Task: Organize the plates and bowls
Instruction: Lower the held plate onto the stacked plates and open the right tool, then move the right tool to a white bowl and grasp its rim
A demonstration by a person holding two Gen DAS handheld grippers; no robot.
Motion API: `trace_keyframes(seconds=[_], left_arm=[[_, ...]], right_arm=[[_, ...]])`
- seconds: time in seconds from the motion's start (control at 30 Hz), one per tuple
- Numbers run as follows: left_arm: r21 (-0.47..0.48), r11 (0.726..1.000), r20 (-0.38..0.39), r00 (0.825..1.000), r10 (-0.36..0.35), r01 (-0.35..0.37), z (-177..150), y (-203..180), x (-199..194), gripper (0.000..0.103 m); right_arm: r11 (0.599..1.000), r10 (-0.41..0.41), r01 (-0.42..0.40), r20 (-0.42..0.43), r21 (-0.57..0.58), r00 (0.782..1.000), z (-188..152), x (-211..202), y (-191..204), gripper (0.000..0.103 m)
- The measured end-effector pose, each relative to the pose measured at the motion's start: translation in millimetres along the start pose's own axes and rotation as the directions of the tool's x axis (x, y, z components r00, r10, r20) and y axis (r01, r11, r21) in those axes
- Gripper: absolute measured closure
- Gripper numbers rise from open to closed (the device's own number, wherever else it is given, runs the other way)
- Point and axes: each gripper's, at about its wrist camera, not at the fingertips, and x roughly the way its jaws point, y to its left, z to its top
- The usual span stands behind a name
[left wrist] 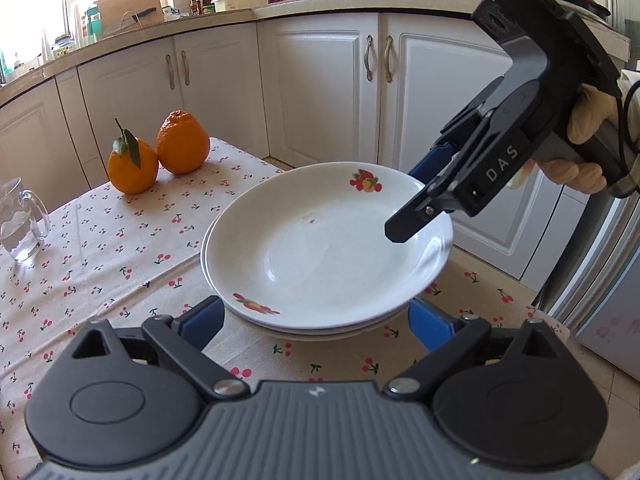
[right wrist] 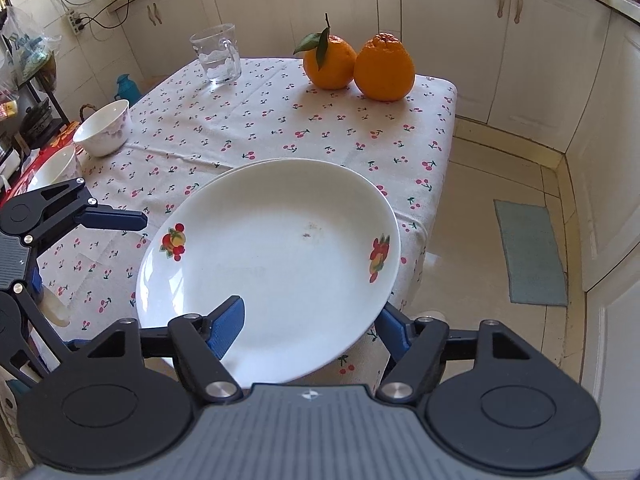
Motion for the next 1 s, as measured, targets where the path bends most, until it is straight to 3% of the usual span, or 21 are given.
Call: trace_keyframes(seconds=[0.1,0.27,0.43,0.7,0.83,1.0], left_arm=[[-0.011,1.0,0.011,1.0,0.002,-0.002,1,2,-6,0.004],[-0.025,1.0,0.018,1.0,-0.001,0.001,0,6,-17,0.003],[-0.04,0.999,0.037,0.999,0.027,-0.025,-4,10,-32,0.003],[-0.078,0.994,0.072,0.994,0.078,-0.073,-21,20,-79,0.002],[-0.104,0.987,0.085,0.987,0.134,-0.125,-39,28,-107,0.002],[-0.133,0.969,0.075,0.972,0.221,-0.209,-65,41,-140,0.002]], right_arm=[[1.0,-0.021,0.021,-0.009,-0.016,1.0,-2,0,5,0.017],[0.998,-0.033,0.036,0.059,-0.047,0.998,-1,-17,20,0.0],[0.993,-0.082,0.092,0.129,-0.077,0.988,3,-33,46,0.0],[0.973,-0.205,0.223,0.223,-0.057,0.953,0,-41,103,0.0],[0.959,-0.247,0.274,0.271,-0.066,0.93,-6,-37,140,0.0],[0.959,-0.237,0.271,0.294,-0.079,0.926,-12,-25,185,0.0]])
